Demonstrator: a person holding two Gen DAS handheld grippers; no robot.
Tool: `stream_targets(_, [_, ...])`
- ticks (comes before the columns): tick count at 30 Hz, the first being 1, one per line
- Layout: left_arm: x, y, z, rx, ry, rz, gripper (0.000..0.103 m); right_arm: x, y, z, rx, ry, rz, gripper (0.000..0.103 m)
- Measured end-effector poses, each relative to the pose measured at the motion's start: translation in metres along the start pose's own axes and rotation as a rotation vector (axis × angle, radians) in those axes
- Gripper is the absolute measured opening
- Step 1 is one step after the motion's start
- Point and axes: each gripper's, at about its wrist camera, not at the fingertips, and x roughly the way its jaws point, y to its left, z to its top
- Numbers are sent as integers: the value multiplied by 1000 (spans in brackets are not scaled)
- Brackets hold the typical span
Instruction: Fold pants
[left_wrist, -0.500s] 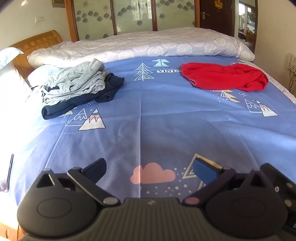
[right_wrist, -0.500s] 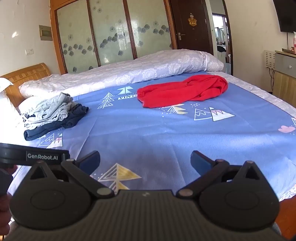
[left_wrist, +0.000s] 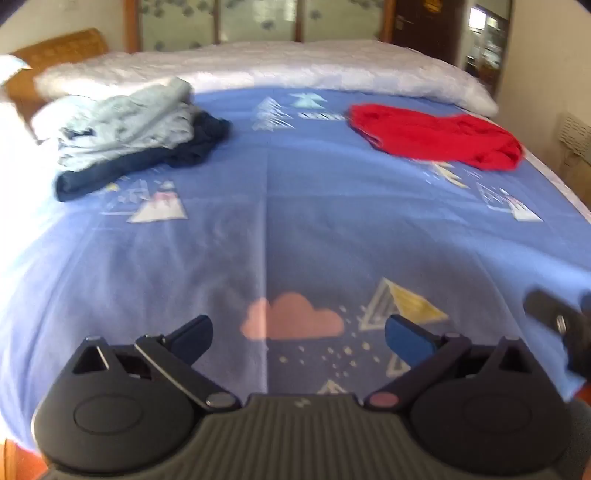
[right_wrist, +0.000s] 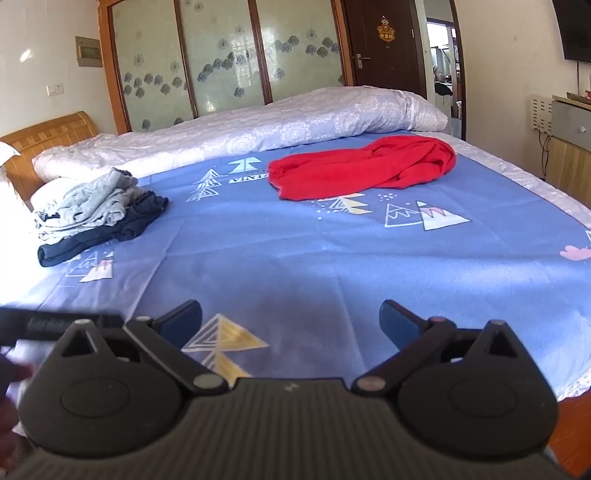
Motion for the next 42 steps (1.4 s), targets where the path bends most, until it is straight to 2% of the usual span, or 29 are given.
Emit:
stream_targets(2, [4, 4, -7, -5, 15, -56, 103, 8, -4, 4, -9, 5, -7, 81])
stream_targets(3, [5, 6, -10, -9, 13, -72, 103, 13, -7, 6, -15, 9, -3, 76])
stream_targets(4, [4, 6, -11, -6, 5, -82, 103, 19, -10, 9, -23, 11, 9, 64])
stream_targets(5, [4, 7, -11, 0, -3, -81, 103, 25, -12, 12, -39, 10, 27, 54])
stream_targets(6, [3, 7, -10, 6, -12, -71, 102, 33, -14, 16, -64, 8, 40, 50])
stream_targets(8, [4, 12, -5, 3, -32, -57, 101, 52, -13, 27, -125, 2, 56, 34])
stream_targets(10, [4, 19, 2, -13, -41, -53, 98, 80, -12, 42, -184, -5, 73, 31])
stream_targets(14, [11, 36, 13, -52, -39, -50, 94, 151, 1, 80, -290, -6, 111, 32])
stream_targets(18, [20, 50, 22, -75, -39, -28, 94, 233, 13, 111, -323, 39, 104, 33])
stream_targets(22, [32, 60, 31, -87, -23, -5, 94, 294, 17, 123, -304, 101, 66, 35])
stream_targets(26, [44, 67, 35, -103, -11, 1, 94, 323, 10, 129, -236, 144, 61, 35])
stream_targets(29, [49, 67, 35, -98, -4, 1, 94, 335, 4, 131, -199, 200, 71, 36])
stream_targets(30, [50, 66, 34, -95, -1, 0, 94, 333, 3, 129, -196, 205, 76, 34])
stream_targets(31, [50, 66, 33, -94, 1, -1, 94, 329, 2, 129, -193, 198, 97, 25])
stream_targets(33, [48, 65, 32, -94, 1, -4, 94, 320, 4, 134, -202, 173, 88, 24])
stream_targets(38, [32, 67, 33, -106, -34, -12, 94, 261, -1, 150, -197, 74, 94, 23])
stream_targets(40, [24, 70, 35, -120, -55, -30, 94, 227, -6, 156, -165, 54, 129, 22])
stream_targets(42, [14, 75, 37, -146, -76, -71, 94, 184, -8, 158, -149, 42, 200, 21])
